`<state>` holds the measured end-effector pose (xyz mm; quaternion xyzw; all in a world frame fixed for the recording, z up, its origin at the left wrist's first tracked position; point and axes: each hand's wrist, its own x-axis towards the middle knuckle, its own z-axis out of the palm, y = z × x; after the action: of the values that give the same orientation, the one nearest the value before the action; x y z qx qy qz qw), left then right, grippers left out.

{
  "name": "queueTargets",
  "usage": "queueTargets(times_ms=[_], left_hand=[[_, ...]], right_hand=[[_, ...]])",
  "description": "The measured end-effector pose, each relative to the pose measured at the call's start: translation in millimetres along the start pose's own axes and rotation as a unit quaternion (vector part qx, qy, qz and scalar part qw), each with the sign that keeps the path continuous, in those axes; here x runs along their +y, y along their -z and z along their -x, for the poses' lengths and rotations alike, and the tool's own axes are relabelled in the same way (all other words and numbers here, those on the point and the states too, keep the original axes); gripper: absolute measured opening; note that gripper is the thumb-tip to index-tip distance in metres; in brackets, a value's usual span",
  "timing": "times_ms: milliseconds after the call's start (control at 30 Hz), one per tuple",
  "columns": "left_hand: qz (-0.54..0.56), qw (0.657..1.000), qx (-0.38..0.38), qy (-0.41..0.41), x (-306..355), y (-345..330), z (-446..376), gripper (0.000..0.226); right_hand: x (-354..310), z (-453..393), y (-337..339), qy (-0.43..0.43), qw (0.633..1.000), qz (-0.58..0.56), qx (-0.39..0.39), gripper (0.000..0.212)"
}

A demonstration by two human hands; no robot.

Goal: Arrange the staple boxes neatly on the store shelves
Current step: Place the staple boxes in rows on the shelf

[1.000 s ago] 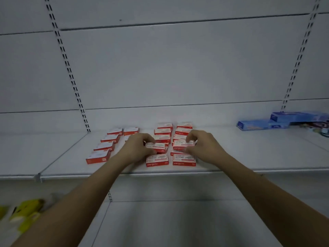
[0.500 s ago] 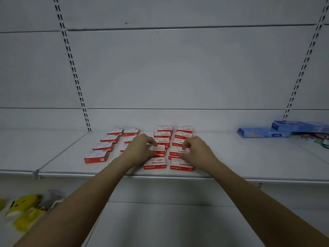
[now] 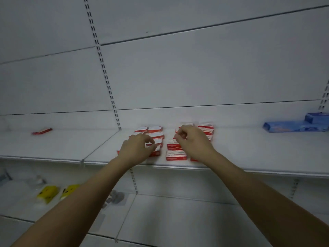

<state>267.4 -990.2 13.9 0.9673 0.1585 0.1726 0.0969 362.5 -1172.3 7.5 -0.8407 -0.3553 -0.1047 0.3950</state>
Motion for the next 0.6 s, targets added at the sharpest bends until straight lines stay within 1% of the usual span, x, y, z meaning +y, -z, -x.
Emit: queueTargets(times_ms=[167, 333, 500, 600], left_hand=[[-0.015, 0.997, 0.029, 0.067, -54, 31, 18, 0.035], [-0.038, 0.992, 0.025, 0.122, -128, 59, 48, 0.044], [-0.026, 0.985, 0.012, 0.168, -228, 89, 97, 0.046], [-0.023, 0.98, 0.008, 0.198, -290, 111, 133, 0.049]], right_hand=[[-54, -1, -34, 0.06, 0.995, -0.011, -0.081, 0.02], [-115, -10, -75, 0.088, 0.978, 0.051, -0.183, 0.025], [-189, -16, -148, 0.091, 0.966, 0.089, -0.223, 0.023], [-242, -19, -201, 0.103, 0.953, 0.112, -0.263, 0.021]])
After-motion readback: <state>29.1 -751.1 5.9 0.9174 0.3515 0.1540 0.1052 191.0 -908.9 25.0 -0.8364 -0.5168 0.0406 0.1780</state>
